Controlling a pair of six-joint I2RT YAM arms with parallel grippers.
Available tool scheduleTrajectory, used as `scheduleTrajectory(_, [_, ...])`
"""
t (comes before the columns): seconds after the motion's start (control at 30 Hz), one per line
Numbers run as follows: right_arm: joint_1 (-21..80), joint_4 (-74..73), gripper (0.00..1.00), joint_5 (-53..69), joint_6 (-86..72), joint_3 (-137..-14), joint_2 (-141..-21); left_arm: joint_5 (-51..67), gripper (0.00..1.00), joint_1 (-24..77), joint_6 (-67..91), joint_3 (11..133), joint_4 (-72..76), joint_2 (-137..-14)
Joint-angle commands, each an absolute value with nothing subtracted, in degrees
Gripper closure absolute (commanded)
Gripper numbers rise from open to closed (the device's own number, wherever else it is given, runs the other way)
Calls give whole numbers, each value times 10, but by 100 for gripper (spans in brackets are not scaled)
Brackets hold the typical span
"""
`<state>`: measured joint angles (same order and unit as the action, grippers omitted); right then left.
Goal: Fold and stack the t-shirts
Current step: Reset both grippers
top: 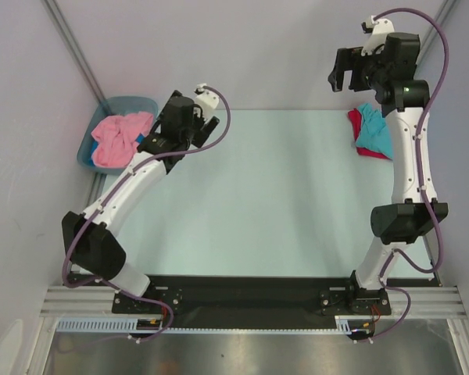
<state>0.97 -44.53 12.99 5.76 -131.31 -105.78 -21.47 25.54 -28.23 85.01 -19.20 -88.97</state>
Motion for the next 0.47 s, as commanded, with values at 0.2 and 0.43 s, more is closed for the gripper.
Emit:
scheduleTrajectory(0.2, [43, -461, 0, 134, 65, -1291, -1056, -151, 0, 250, -158, 839, -239, -807])
scheduleTrajectory(0.43, [54, -464, 0, 117, 78, -1265, -1066, -150, 0, 248, -162, 804, -234, -777])
